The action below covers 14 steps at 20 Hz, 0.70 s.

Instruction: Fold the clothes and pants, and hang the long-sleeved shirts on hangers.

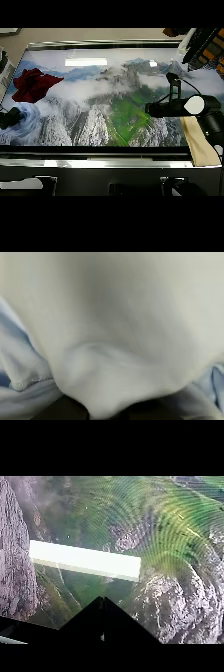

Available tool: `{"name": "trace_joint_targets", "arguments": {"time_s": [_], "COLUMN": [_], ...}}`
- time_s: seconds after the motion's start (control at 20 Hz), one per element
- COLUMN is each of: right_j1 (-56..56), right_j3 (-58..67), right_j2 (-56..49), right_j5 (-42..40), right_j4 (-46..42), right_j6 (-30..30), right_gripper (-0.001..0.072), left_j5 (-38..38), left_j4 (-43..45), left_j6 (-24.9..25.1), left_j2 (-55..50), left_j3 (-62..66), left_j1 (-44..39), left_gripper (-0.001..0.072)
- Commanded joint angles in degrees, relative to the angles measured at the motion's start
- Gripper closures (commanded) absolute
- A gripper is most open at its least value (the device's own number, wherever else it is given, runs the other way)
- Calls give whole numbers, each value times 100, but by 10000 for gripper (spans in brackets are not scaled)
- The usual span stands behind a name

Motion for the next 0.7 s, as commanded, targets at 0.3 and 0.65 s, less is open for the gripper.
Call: {"name": "trace_joint_targets", "arguments": {"time_s": [0.3,0.65], "right_j1": [4,4], "right_j3": [7,7], "right_j2": [4,4], "right_j5": [2,2], "right_j4": [0,0], "right_j6": [2,2], "right_gripper": [676,676], "left_j5": [-627,52], "left_j4": [-1969,-2015], "left_j6": [385,-243], "left_j2": [767,612], "left_j3": [0,-7], "left_j1": [-3838,-6304], "left_gripper": [684,683]}}
